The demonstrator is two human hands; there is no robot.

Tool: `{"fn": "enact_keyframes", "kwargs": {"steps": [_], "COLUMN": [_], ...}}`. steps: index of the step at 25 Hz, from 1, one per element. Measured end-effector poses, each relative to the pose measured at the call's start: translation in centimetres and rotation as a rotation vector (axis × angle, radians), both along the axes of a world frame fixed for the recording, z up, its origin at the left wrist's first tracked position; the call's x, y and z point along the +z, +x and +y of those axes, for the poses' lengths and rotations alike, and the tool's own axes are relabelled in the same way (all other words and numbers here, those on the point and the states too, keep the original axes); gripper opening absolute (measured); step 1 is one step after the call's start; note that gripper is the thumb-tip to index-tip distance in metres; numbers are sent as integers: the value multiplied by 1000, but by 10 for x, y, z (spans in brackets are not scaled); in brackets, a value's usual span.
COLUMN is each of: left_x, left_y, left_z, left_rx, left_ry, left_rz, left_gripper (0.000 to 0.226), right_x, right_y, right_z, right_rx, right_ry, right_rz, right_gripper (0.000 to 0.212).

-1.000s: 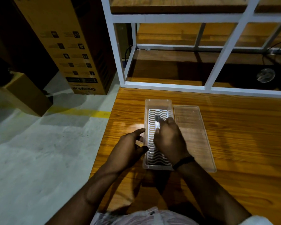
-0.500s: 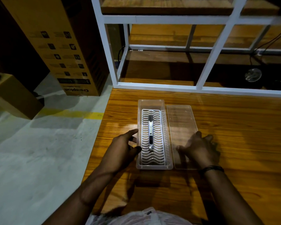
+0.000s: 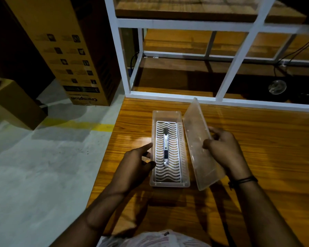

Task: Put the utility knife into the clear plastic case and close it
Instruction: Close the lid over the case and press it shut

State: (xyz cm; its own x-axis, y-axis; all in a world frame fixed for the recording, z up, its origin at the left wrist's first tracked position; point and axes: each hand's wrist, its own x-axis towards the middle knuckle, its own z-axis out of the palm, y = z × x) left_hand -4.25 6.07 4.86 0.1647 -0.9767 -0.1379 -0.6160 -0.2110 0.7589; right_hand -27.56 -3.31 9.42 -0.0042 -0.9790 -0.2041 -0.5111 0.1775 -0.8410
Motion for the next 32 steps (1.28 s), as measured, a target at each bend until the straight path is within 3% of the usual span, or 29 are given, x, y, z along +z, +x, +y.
{"fn": "enact_keyframes", "kwargs": {"steps": [6, 11, 15, 19, 25, 27, 30, 32], "left_x": [-2, -3, -2, -4, -6, -10, -10, -6], "left_y": [3, 5, 5, 6, 2, 4, 15, 21], "left_z": [-2, -2, -2, -3, -1, -2, -5, -4], "left_rx": [-5, -22, -41, -5, 121, 183, 269, 284], "left_ry": [13, -17, -32, 16, 46, 41, 50, 73], "left_rz": [-7, -47, -5, 172, 501, 517, 518, 545], "left_gripper": [71, 70, 62, 44, 44, 36, 47, 46], "right_x": [-1, -21, -33, -45, -53, -51, -53, -56], "right_y": [48, 68, 75, 85, 84, 79, 59, 43], "right_z": [14, 26, 33, 42, 46, 44, 35, 33], "right_rx": [123, 136, 272, 322, 356, 383, 257, 132], "right_ry": [-137, 6, -16, -92, -86, -99, -108, 2], "right_rz": [-92, -28, 206, 500, 591, 517, 98, -160], "right_gripper": [45, 71, 88, 90, 82, 71, 56, 56]}}
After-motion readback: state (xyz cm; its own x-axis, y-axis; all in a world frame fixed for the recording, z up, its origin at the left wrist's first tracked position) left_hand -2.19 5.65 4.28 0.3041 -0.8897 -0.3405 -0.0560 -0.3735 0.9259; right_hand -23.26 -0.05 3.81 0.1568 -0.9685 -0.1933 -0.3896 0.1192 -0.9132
